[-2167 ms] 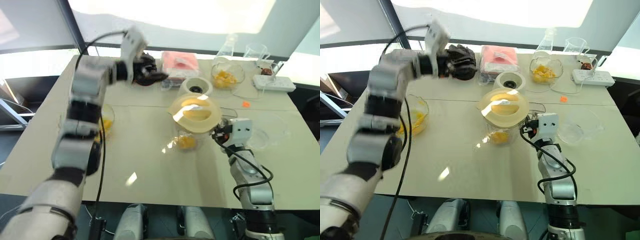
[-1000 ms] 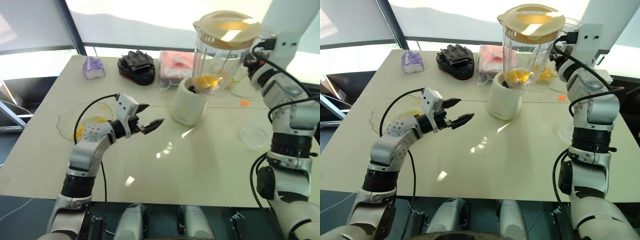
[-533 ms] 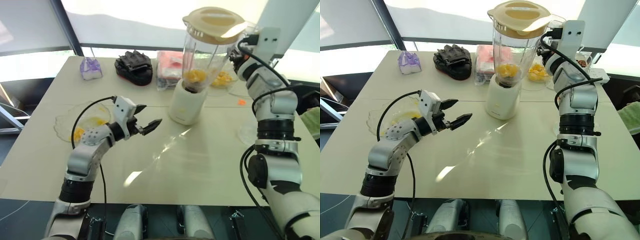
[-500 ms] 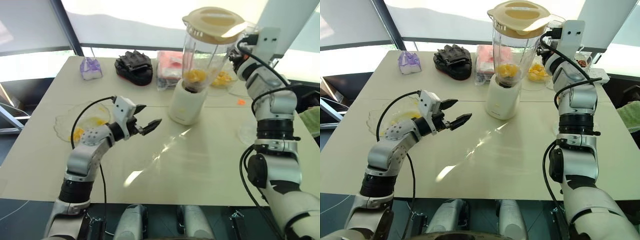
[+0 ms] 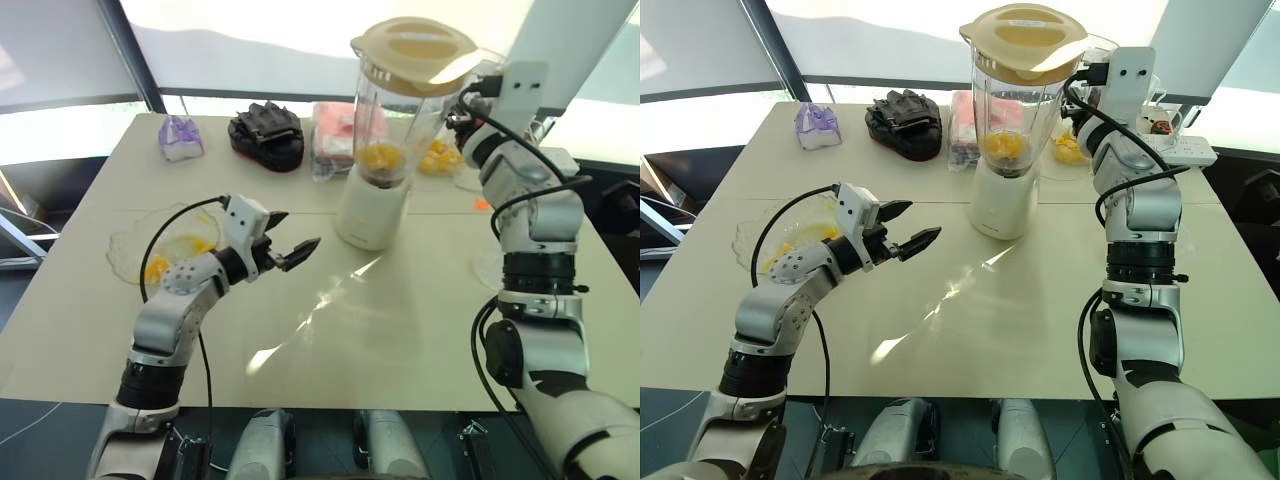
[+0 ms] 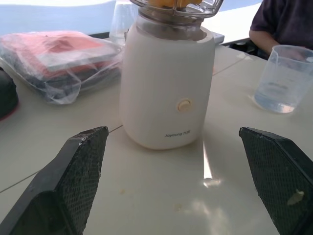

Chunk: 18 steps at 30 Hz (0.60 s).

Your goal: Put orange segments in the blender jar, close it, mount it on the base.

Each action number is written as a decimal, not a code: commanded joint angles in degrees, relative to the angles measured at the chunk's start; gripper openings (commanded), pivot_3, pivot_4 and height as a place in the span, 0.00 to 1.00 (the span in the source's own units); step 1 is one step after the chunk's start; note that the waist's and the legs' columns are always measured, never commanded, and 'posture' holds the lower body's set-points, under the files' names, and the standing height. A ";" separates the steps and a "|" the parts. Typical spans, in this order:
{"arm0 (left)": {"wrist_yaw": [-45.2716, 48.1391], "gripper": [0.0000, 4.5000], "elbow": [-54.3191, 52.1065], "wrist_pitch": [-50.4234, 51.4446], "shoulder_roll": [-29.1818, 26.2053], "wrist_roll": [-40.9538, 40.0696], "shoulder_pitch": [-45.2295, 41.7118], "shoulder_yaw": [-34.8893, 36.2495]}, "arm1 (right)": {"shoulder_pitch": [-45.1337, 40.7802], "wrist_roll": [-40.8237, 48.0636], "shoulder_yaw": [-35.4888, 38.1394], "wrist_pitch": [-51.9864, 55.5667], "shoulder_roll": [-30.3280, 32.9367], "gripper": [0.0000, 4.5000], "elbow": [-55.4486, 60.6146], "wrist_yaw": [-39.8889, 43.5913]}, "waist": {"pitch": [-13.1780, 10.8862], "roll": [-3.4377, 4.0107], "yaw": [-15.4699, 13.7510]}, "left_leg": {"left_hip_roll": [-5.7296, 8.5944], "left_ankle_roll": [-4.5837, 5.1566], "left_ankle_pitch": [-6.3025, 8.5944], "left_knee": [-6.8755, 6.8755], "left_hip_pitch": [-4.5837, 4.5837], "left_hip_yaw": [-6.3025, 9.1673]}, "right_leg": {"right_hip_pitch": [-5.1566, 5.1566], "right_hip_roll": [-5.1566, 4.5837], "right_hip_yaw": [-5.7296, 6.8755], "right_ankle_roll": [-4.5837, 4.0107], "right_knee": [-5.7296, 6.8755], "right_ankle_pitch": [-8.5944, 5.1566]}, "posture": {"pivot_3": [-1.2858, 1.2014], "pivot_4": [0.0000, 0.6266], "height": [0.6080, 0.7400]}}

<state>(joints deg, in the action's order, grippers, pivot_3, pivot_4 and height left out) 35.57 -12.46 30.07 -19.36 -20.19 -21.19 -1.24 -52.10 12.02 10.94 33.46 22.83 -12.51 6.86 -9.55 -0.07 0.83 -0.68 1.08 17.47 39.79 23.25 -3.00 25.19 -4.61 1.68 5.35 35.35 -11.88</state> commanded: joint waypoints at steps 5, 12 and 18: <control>-1.26 1.00 -3.25 0.62 0.46 -0.79 -1.42 -0.58 | 1.27 -0.57 -0.43 2.40 0.46 0.21 3.13 0.42 | -0.01 0.02 -0.11 | 0.00 0.00 0.00 0.00 0.02 0.01 | 0.01 0.00 0.01 0.00 -0.01 0.00 | 0.52 0.24 1.00; -1.14 1.00 -2.12 -0.21 0.30 -0.50 -1.25 -0.44 | 1.86 -1.01 -0.01 3.15 -0.99 0.21 1.18 -0.63 | 0.00 0.02 -0.03 | 0.01 0.00 0.00 0.00 0.01 0.00 | 0.00 0.01 0.00 0.00 -0.03 0.00 | 0.52 0.24 1.00; -0.96 1.00 -0.50 -2.02 0.41 0.12 -0.36 -0.41 | 0.96 -1.63 -0.04 6.41 -0.32 0.21 -0.33 -1.64 | 0.01 0.02 -0.12 | 0.00 0.00 0.00 0.00 -0.02 0.01 | -0.03 0.01 0.01 -0.01 -0.01 0.00 | 0.52 0.24 1.00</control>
<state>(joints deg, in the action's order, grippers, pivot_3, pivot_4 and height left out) 34.56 -12.71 29.54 -18.99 -20.25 -21.49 -1.51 -51.22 11.44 11.60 38.03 21.99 -11.88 5.20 -9.54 -0.05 0.71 -0.68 1.08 17.47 39.79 23.23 -2.99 25.15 -4.61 1.68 5.34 35.33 -11.89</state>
